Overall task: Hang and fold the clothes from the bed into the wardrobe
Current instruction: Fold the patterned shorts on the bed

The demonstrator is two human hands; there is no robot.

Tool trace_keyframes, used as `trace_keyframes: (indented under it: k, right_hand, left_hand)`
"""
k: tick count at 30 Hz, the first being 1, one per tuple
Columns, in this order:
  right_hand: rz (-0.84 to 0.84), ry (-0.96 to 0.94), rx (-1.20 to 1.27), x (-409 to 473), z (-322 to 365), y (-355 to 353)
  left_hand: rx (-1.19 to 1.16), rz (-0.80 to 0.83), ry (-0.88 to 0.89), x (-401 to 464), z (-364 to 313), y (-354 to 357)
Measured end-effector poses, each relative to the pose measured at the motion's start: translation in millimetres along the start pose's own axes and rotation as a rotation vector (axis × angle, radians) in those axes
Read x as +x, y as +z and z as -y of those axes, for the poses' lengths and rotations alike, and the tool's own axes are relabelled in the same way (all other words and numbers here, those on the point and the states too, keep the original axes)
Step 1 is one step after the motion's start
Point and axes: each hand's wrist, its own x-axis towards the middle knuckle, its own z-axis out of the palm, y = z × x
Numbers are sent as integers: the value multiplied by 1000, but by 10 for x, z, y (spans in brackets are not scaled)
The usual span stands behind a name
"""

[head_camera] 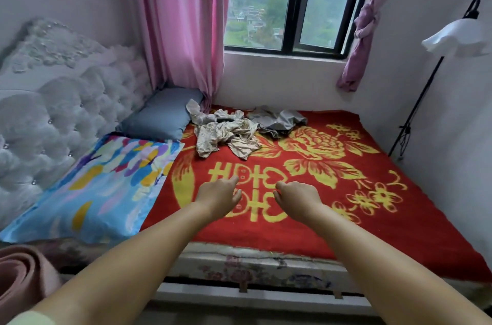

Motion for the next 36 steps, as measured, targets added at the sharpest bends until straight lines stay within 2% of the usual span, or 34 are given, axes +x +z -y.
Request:
trace_keyframes:
  k: [7,17,30,36]
  right_hand:
    - [-6,100,51,1122,-109,-28]
    - [157,74,95,2353,-289,376]
    - [400,-94,151,4790,-794,1929]
    - [530,-13,256,5706,-502,2982]
  left_hand:
    - [6,-1,57,1222,471,-5]
    - [-44,91,45,2290,913,522]
    - [-67,296,-212,4213,1624,1758]
    - [-58,400,-238,4933,2117,2653]
